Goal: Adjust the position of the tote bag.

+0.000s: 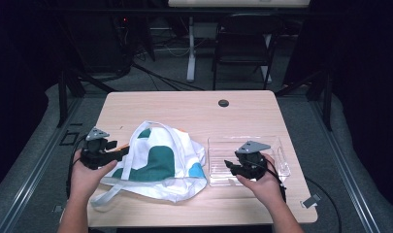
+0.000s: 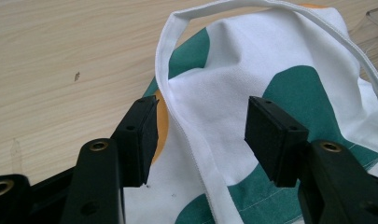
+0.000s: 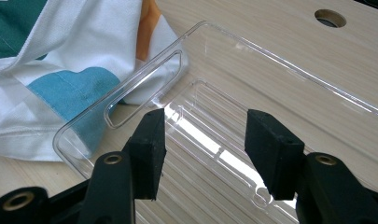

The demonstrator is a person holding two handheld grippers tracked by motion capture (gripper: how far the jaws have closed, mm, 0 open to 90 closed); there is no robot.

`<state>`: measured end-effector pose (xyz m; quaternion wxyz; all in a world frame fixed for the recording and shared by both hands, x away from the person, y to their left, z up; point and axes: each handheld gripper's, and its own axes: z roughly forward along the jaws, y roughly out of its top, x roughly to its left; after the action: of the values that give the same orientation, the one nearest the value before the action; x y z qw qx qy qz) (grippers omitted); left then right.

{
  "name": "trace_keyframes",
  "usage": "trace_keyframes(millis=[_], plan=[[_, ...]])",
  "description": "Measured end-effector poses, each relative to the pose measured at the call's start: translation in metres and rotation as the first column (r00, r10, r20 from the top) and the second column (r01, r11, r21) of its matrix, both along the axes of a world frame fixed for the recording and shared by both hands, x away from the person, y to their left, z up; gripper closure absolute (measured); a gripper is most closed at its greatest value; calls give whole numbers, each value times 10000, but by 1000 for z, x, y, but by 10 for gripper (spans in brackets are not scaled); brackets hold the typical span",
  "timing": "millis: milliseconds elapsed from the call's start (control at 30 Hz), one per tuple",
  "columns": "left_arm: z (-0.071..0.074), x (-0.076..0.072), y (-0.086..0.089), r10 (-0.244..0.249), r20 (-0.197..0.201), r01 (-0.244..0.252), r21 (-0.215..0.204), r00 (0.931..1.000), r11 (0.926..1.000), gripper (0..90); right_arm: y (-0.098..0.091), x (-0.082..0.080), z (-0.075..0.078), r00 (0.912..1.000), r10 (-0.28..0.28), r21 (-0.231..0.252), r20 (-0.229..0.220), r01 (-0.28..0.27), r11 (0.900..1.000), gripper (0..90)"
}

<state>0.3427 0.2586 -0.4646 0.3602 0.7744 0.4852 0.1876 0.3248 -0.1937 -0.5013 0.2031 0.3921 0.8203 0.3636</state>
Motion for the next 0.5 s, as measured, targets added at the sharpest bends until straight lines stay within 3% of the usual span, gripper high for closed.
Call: trace_keyframes(millis=[233,500], plan=[[-2,1,-3,-253,-181,253,0,9995,9997,461,2,-3,0,9995,298,-97,83,-297,9995,560],[-1,0,-5,-307,-223,310,151,9993,9994,481,4,-5,1,9992,356,-117,187,-354,9993,575]])
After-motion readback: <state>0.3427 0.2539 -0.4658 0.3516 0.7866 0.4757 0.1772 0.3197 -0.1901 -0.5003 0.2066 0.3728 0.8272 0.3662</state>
